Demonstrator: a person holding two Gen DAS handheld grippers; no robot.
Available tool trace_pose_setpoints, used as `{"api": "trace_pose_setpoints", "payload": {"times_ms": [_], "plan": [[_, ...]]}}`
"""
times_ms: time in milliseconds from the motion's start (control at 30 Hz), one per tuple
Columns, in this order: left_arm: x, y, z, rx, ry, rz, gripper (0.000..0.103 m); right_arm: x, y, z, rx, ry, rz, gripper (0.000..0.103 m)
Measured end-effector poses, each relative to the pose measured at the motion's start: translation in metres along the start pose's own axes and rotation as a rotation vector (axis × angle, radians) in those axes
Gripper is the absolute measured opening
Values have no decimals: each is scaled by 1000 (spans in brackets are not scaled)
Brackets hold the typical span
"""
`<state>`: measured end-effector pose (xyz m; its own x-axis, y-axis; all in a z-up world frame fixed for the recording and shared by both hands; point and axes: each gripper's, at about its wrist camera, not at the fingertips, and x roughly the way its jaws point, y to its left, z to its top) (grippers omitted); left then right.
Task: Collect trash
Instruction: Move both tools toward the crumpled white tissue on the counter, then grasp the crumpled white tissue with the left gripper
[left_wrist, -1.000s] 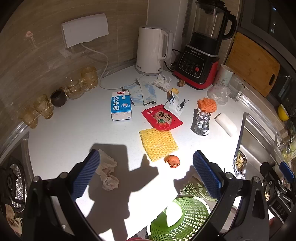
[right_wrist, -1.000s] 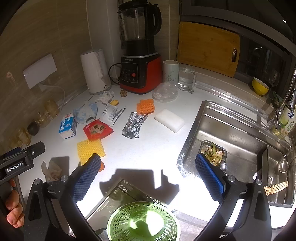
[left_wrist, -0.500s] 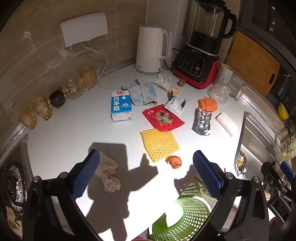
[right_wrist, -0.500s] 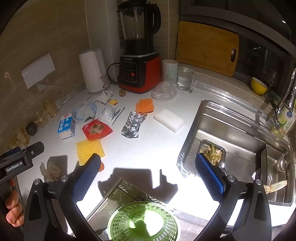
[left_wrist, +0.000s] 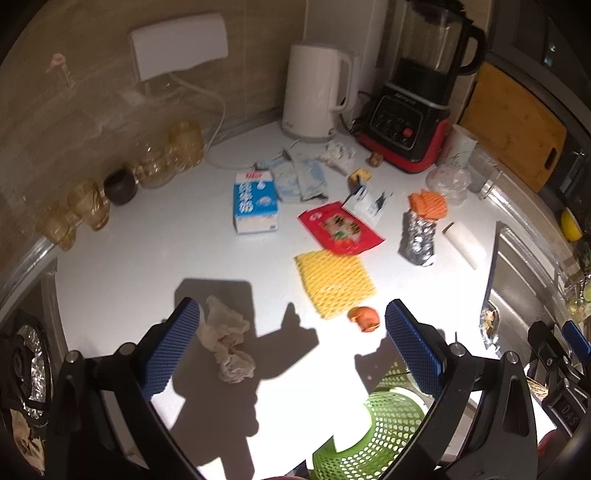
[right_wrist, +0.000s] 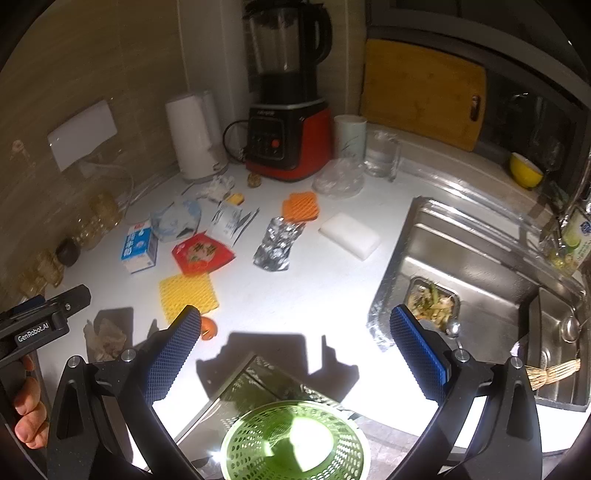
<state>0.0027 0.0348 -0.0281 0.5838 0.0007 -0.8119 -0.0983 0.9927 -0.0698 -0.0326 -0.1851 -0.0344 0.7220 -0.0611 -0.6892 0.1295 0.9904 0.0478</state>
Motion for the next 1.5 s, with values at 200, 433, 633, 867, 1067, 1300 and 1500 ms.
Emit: {"api": "trace_pose_setpoints", "payload": {"times_ms": [200, 433, 633, 867, 1067, 1300, 1500], "plan": [[18, 23, -7, -32, 50, 29, 96, 19, 20, -9, -30, 49, 23, 101], [27, 41, -13, -45, 71, 43, 97, 27, 40, -12, -53, 78, 25, 101], [38, 60, -19, -47, 76, -8, 96, 38, 49, -17, -56, 97, 31, 101], [67, 87, -44, -36, 77, 30, 96, 61, 61, -39, -73, 156, 42, 101], [104, 96, -55, -66, 155, 54, 96, 82, 61, -61, -66, 227, 51, 101], [136, 84, -56, -43, 181, 82, 42, 100, 61, -68, -62, 244, 58, 101], [127, 83, -55, -12, 157, 93, 13, 129, 80, -54, -122, 205, 83, 81]]}}
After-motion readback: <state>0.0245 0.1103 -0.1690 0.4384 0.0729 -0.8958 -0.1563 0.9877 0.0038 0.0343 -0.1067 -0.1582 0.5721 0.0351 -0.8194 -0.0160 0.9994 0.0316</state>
